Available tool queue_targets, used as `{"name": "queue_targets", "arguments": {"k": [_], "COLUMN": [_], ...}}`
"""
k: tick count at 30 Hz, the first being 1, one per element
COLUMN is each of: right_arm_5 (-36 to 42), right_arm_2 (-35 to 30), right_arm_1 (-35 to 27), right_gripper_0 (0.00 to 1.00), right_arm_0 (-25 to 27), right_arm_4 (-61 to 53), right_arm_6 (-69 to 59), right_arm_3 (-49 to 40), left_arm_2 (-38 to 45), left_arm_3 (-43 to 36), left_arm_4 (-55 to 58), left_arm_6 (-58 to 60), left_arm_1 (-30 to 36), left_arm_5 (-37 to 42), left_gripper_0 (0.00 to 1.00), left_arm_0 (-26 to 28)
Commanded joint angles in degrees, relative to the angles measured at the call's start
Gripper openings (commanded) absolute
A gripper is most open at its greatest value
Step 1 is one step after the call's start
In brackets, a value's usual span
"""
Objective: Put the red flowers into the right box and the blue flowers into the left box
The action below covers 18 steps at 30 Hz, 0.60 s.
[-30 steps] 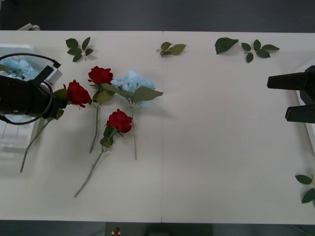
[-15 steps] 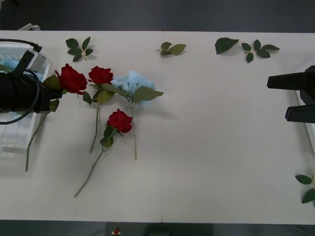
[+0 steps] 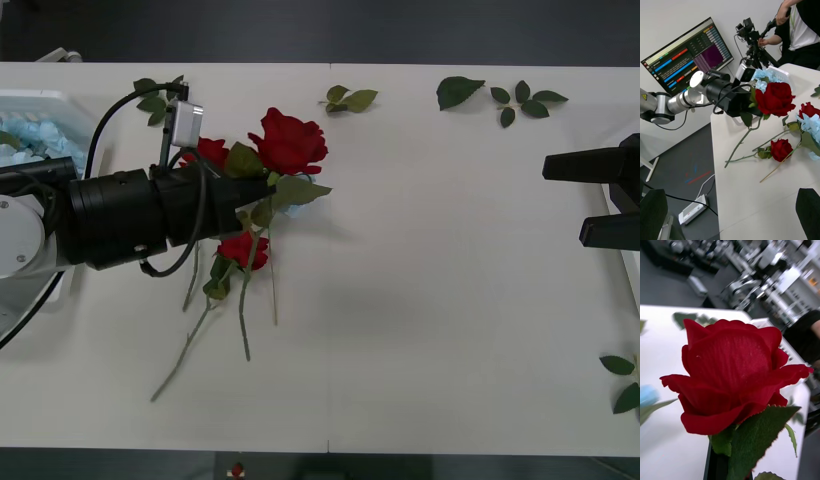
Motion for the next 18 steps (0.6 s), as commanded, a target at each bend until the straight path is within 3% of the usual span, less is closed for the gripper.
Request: {"name": "queue_targets", "arguments": {"k": [1,11,18], "right_arm_5": [0.2,1.0,-0.3], "right_arm_2": [0.0,-0.3,3.2], "right_arm_1": [-1.3,-1.4,0.0], "right_gripper_0": [1.00,1.00,1.00], "right_arm_0": [0.3,0.5,0.5], "right_arm_4": [-0.6,-0.7,-0.8], "right_arm_6": [1.9,0.8,-0.1], "right_arm_3": [0.4,0.5,0.5], "left_arm_2": [-1.2,-3.9,-7.8], "left_arm_3": [-5.9,-8.3,-8.2], "left_arm_4": [3.6,7.4,9.7], "left_arm_6": [-3.6,-5.3,-5.4], "left_arm_1": [-3.2,-13.2,-16.9], "left_arm_5": [-3.4,-8.2,-15.0], "left_gripper_0": [0.00,0.00,0.00], "left_arm_0": [-0.9,-0.6,-1.1]}}
